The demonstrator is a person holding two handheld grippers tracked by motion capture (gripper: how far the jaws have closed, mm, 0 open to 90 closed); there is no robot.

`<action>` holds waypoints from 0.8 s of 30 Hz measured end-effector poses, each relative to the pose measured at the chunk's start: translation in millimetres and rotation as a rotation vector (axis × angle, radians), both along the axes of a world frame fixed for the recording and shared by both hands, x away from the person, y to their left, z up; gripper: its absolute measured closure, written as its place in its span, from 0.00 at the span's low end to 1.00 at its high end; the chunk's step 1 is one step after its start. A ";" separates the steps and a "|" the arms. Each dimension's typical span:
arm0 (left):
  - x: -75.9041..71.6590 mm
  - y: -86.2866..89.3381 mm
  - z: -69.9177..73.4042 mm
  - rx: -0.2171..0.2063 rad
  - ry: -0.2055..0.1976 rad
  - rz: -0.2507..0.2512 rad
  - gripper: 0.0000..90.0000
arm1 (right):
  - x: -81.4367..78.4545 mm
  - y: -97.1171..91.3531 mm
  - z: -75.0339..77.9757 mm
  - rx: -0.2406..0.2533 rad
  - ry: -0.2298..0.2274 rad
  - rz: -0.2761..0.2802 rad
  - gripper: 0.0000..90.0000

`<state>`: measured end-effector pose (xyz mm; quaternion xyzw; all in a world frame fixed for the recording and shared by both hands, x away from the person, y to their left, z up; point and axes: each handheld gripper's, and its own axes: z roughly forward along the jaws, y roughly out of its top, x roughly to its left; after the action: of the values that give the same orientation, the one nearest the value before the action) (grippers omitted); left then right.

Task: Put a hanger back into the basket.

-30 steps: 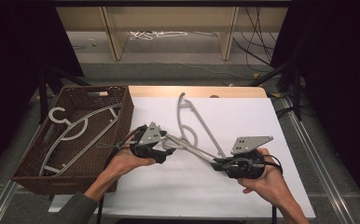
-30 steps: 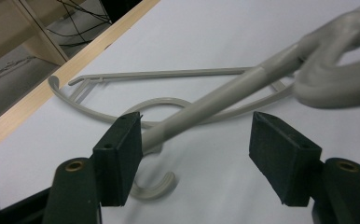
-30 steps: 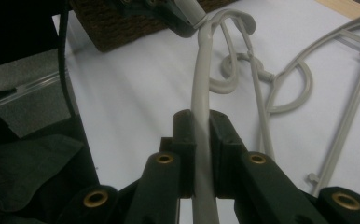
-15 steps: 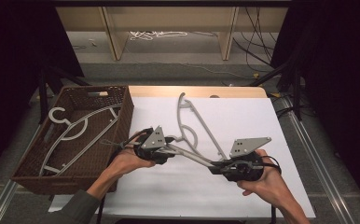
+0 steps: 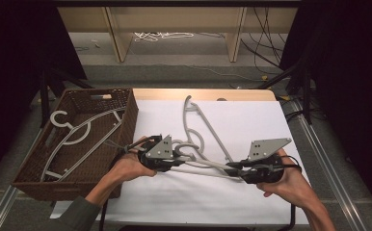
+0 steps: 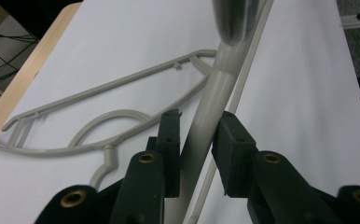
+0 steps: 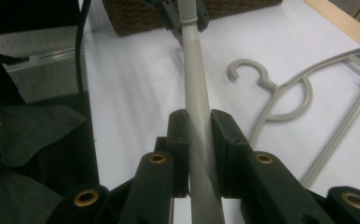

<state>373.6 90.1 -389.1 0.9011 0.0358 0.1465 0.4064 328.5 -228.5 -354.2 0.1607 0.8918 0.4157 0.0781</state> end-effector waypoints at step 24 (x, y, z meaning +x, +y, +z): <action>-4.3 11.0 12.9 -0.046 0.125 0.148 0.89 | 5.8 -9.0 21.2 0.162 -0.176 -0.326 0.29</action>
<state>369.3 101.1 -376.3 0.8938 0.1309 0.1187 0.4123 334.3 -237.5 -333.0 0.2719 0.8073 0.4802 0.2090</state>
